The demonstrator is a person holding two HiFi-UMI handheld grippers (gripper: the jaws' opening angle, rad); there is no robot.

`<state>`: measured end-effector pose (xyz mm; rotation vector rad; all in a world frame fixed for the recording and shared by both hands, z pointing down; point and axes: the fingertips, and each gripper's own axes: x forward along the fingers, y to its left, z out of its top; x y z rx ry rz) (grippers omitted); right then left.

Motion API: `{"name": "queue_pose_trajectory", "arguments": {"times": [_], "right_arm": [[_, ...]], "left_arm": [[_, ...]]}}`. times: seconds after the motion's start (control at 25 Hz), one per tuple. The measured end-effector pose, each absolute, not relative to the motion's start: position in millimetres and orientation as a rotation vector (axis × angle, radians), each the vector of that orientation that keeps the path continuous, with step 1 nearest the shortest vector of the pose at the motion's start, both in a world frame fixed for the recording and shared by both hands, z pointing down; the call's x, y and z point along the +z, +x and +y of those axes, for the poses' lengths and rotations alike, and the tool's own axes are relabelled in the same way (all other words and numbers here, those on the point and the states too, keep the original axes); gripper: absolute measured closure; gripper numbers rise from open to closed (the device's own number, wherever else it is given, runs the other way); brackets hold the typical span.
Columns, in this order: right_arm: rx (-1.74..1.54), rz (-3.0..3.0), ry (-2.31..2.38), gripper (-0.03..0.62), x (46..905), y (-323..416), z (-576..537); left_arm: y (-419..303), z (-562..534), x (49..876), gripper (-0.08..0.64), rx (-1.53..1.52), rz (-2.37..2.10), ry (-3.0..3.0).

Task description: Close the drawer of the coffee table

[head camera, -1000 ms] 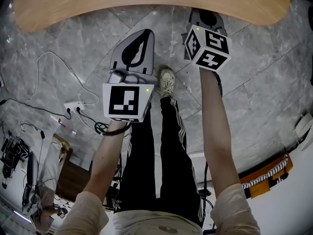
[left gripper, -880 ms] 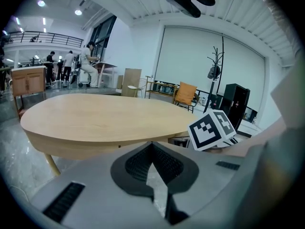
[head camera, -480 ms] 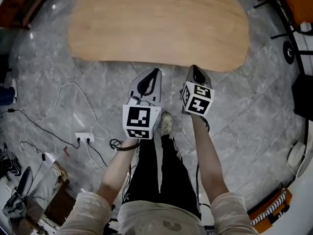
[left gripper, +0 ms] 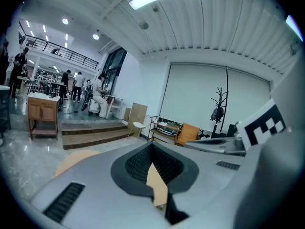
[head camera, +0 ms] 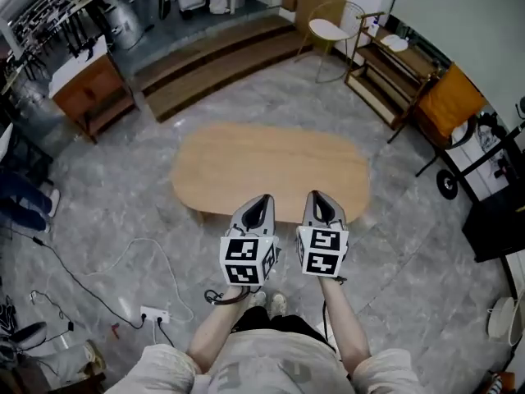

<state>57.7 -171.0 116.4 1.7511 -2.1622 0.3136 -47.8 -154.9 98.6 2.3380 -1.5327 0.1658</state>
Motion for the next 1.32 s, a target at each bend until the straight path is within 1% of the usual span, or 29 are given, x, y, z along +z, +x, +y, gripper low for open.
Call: {"name": "queue_pose_trajectory", "arguments": {"times": [0.16, 0.36, 0.64, 1.0, 1.32], "right_arm": [[0.203, -2.273, 1.812, 0.586, 41, 56, -137], [0.174, -2.373, 1.923, 0.586, 0, 64, -90], [0.135, -2.399, 1.927, 0.586, -17, 76, -73], [0.121, -2.393, 1.933, 0.586, -19, 84, -62], [0.1, -2.417, 1.896, 0.586, -16, 76, -53]], "left_arm": [[-45, -131, 48, 0.552, 0.158, -1.619, 2.426], [-32, -99, 15, 0.552, 0.123, -1.622, 2.513], [-19, -92, -18, 0.552, 0.062, -1.641, 2.578], [-12, -77, -26, 0.552, 0.085, -1.665, 2.586], [-12, -64, -27, 0.552, 0.083, -1.667, 2.605]]}}
